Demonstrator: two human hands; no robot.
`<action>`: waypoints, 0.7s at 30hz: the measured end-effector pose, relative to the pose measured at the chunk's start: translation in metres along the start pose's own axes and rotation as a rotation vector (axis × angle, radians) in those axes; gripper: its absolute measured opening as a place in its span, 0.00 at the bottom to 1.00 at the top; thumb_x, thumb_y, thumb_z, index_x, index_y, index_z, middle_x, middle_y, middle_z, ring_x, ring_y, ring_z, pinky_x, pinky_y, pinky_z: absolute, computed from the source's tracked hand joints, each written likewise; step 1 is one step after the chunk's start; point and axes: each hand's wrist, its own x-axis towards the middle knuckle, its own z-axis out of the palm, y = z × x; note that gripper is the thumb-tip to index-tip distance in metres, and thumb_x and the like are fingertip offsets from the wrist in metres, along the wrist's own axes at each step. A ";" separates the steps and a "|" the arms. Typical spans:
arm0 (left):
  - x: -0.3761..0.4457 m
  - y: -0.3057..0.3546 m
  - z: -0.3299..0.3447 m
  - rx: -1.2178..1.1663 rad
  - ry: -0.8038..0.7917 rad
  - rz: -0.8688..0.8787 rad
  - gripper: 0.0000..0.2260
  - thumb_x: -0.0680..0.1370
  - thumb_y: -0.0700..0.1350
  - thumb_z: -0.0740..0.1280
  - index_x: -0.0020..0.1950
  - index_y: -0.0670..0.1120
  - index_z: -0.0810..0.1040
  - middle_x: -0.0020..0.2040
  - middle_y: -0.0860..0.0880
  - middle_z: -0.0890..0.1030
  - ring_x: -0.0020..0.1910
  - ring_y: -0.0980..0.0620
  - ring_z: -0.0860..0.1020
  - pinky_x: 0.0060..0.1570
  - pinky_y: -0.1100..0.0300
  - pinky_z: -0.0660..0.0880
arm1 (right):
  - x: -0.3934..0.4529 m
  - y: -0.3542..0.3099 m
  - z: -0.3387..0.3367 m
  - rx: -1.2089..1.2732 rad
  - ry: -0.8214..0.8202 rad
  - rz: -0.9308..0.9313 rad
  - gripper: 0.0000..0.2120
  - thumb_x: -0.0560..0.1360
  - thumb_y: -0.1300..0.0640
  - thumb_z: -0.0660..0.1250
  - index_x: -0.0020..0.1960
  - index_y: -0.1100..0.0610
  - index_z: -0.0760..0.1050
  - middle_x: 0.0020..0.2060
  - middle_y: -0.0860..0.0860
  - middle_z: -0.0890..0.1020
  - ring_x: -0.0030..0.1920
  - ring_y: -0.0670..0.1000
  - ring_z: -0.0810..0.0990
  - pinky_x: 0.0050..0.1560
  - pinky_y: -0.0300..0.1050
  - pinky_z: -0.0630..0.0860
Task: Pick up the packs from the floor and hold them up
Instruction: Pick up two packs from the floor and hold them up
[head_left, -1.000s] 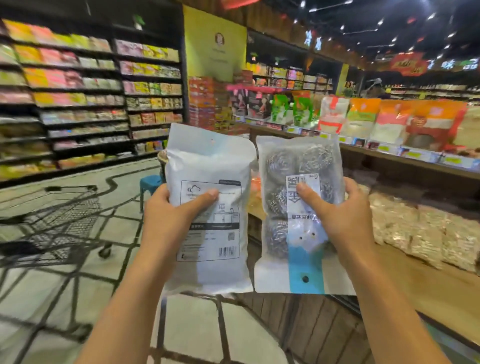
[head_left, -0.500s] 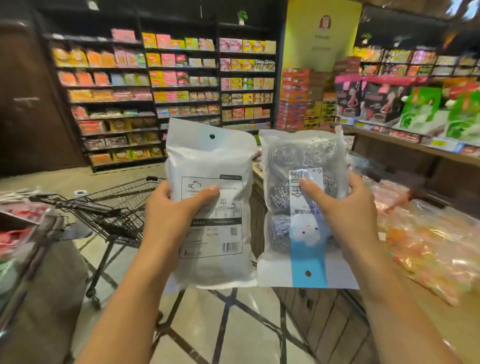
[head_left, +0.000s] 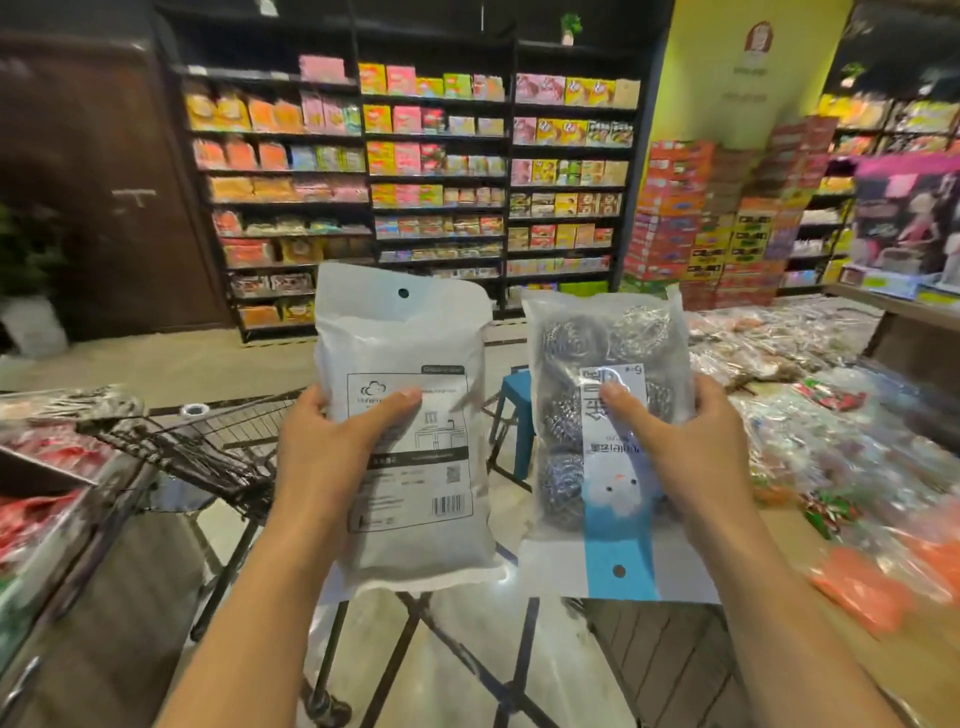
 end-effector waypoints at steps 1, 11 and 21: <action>0.020 -0.001 0.001 0.000 0.005 -0.003 0.24 0.68 0.48 0.82 0.61 0.48 0.81 0.48 0.47 0.89 0.44 0.46 0.88 0.47 0.44 0.84 | 0.014 0.001 0.014 0.002 -0.001 -0.003 0.44 0.60 0.27 0.77 0.68 0.52 0.76 0.61 0.49 0.82 0.61 0.55 0.81 0.63 0.63 0.78; 0.186 -0.023 0.033 0.028 0.087 -0.003 0.24 0.67 0.48 0.83 0.60 0.47 0.80 0.47 0.47 0.89 0.42 0.47 0.88 0.45 0.46 0.84 | 0.161 0.026 0.128 0.041 -0.097 -0.007 0.25 0.67 0.38 0.80 0.57 0.48 0.79 0.52 0.46 0.84 0.52 0.49 0.83 0.54 0.51 0.80; 0.340 -0.058 0.090 0.028 0.235 -0.014 0.22 0.68 0.45 0.81 0.59 0.45 0.81 0.44 0.49 0.89 0.40 0.48 0.88 0.37 0.54 0.83 | 0.327 0.085 0.245 0.146 -0.272 -0.029 0.20 0.70 0.43 0.79 0.57 0.49 0.77 0.46 0.41 0.82 0.45 0.40 0.80 0.40 0.40 0.72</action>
